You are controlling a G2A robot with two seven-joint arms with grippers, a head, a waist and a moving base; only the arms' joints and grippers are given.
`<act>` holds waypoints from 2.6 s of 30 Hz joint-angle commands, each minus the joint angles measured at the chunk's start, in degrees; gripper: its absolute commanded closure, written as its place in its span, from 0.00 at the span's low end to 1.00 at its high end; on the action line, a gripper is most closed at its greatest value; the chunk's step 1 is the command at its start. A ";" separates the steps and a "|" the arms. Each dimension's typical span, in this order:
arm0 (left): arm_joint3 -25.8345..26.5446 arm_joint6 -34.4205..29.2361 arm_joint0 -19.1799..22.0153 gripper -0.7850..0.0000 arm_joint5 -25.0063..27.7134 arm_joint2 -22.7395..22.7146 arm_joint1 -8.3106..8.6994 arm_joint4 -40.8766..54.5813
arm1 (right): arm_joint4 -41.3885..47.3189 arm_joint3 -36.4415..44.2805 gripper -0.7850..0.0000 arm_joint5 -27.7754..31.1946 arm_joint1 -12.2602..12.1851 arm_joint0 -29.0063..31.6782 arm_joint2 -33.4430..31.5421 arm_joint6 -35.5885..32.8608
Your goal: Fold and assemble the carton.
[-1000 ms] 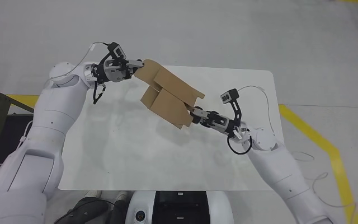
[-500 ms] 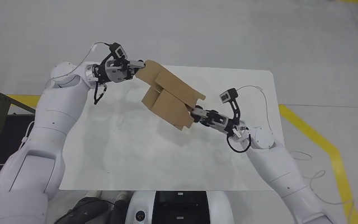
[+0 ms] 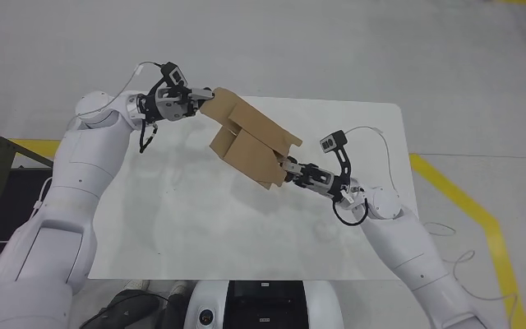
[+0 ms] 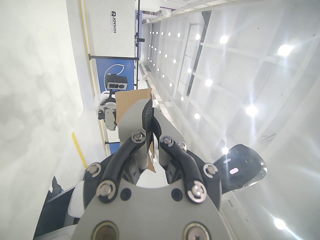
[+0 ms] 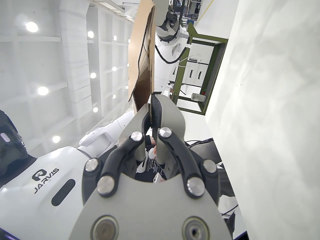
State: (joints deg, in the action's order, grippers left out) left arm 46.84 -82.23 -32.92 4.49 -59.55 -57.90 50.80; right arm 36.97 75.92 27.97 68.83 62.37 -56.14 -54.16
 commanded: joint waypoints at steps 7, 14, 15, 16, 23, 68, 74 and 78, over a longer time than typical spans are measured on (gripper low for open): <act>-0.40 0.04 0.20 1.00 0.17 -0.54 -0.27 -0.67 | -0.25 0.49 1.00 0.21 0.11 0.25 -0.77 -0.51; -1.53 0.60 0.60 0.00 -0.12 -2.10 -0.03 -1.37 | -3.20 1.44 1.00 1.28 -0.16 1.04 -2.63 0.96; -1.60 0.75 0.64 0.00 -0.31 -2.42 0.00 -1.12 | -4.20 1.70 1.00 1.49 -0.23 1.19 -2.90 1.39; -1.68 0.93 0.64 0.00 -0.34 -2.71 0.04 -1.04 | -5.15 2.02 1.00 1.57 -0.29 1.38 -3.10 1.82; -1.05 0.26 0.01 0.00 -1.23 -3.95 0.20 -0.62 | -8.04 4.29 1.00 1.33 -0.45 2.82 -3.69 3.15; -0.47 -0.45 -0.35 1.00 -2.34 -2.90 -1.51 -4.24 | -8.63 2.15 0.80 2.48 0.66 1.51 -2.78 2.90; -1.40 -0.46 -0.02 1.00 -1.89 -2.58 -1.75 -5.37 | -7.82 1.48 0.79 2.64 0.76 1.45 -2.97 2.45; -1.64 -0.61 0.10 1.00 -1.56 -2.38 -1.91 -5.96 | -7.46 1.07 0.80 2.80 0.83 1.40 -3.08 2.18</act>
State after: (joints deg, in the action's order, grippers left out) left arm 45.19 -82.74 -32.84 2.84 -61.99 -59.77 44.95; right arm 29.45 77.07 30.72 69.65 63.78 -59.19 -51.93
